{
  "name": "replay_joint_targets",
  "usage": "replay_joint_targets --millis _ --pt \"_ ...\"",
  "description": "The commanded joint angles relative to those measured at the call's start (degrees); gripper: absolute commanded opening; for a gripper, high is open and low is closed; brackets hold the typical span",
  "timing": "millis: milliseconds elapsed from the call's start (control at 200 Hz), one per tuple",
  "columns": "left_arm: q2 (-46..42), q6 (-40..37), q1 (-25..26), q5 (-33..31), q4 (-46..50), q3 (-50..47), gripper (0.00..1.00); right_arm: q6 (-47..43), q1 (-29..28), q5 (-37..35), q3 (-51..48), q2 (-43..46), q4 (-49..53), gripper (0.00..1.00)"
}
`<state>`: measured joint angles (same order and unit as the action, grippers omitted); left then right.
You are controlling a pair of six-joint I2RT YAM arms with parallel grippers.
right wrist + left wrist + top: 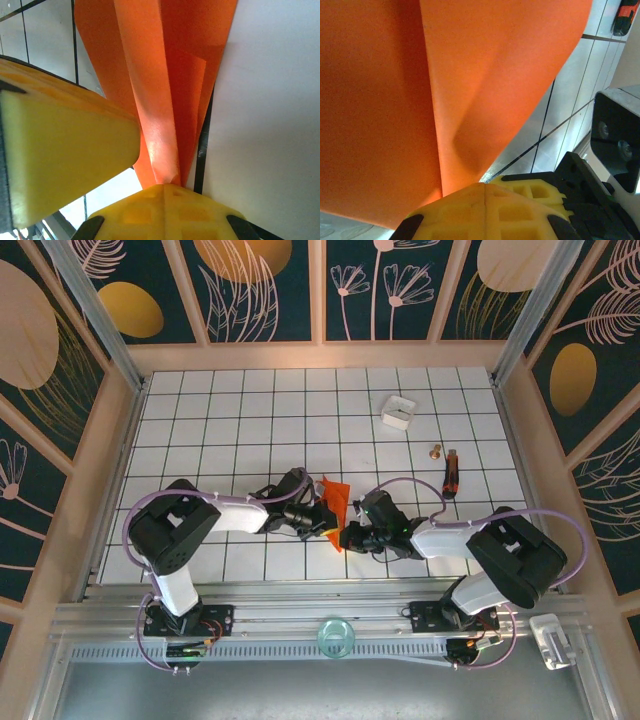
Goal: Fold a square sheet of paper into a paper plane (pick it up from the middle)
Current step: Perform the fourth fold on the wing at the bottom-center of the table.
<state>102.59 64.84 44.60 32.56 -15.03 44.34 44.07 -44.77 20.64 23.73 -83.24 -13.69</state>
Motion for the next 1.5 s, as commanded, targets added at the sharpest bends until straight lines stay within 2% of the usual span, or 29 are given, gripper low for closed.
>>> replay_joint_targets --millis 0,691,1496 --pt "1.0 1.6 0.3 0.5 -1.0 -0.4 0.00 0.4 0.0 -6.2 -2.8 -2.4 12.4 0.00" --pt "5.3 -0.9 0.9 -1.2 3.3 2.5 0.00 -0.4 -0.5 -7.5 -0.5 -5.1 18.8 0.00" --pt "7.1 -6.1 -5.5 -0.3 7.3 7.4 0.00 -0.6 -3.3 -8.4 -1.5 -8.5 22.3 0.00"
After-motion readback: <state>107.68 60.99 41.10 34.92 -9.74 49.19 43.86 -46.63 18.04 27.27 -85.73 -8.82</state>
